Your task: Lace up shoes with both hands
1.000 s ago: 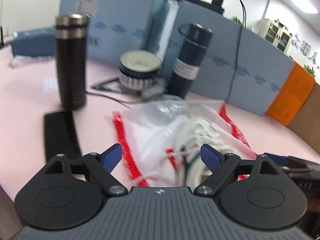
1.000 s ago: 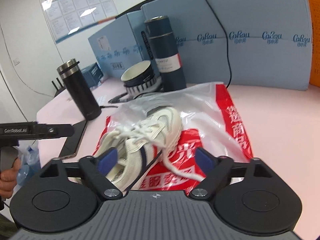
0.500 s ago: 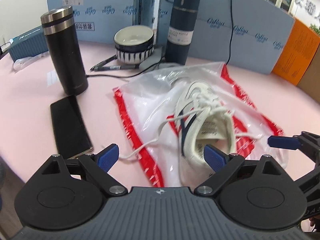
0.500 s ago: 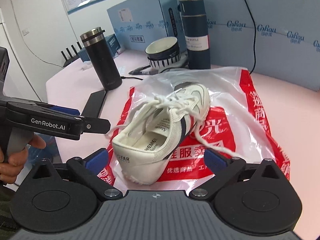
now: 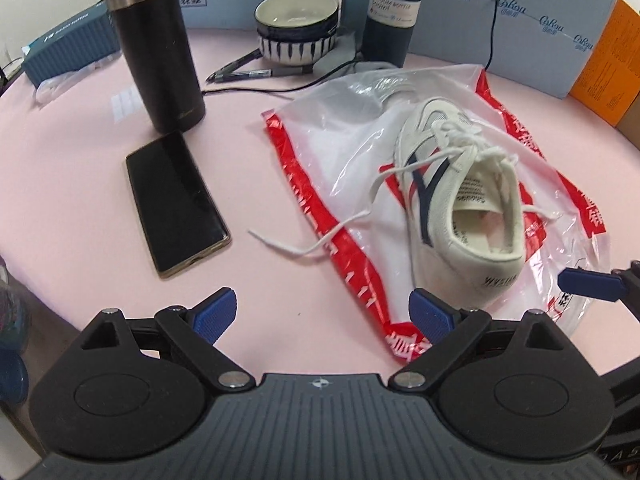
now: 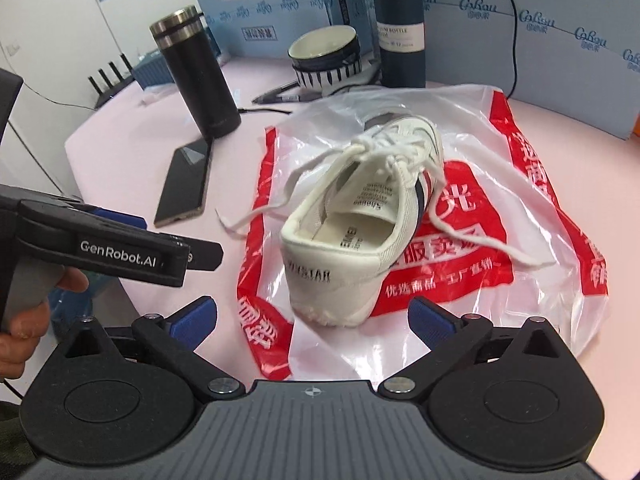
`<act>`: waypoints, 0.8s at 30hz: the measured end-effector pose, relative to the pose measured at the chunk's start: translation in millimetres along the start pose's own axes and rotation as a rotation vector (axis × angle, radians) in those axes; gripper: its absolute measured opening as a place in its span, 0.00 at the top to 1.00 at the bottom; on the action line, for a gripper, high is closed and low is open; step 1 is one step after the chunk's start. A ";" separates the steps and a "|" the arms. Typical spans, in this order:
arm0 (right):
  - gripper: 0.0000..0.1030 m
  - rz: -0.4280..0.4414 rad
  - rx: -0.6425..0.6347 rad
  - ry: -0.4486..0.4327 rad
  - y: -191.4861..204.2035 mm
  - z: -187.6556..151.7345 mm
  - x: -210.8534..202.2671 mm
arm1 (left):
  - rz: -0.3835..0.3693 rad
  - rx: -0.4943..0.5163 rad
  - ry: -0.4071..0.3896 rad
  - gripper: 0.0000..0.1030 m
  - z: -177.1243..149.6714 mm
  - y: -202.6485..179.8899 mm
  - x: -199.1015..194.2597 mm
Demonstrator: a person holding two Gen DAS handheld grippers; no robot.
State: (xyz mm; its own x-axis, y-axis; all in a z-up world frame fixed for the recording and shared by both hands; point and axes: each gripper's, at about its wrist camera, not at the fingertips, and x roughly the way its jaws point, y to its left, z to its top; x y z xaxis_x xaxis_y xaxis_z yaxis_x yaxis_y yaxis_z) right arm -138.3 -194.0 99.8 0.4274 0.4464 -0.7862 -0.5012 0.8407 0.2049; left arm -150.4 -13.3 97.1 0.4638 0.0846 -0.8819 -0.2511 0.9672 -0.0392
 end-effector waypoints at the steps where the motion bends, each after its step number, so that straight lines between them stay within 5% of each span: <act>1: 0.00 -0.011 0.007 0.004 2.6 -1.9 0.1 | 0.001 -0.008 0.009 0.10 -1.3 2.3 1.5; 24: 0.00 -0.238 0.143 0.043 30.3 -30.8 0.8 | 0.016 0.160 0.049 0.10 -19.4 -15.0 5.9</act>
State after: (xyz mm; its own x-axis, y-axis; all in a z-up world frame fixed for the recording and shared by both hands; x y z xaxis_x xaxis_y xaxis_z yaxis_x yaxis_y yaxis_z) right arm -176.3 -177.6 87.4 0.4865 0.2204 -0.8454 -0.2783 0.9564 0.0892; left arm -160.4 -32.0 83.3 0.4182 0.0927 -0.9036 -0.1176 0.9919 0.0473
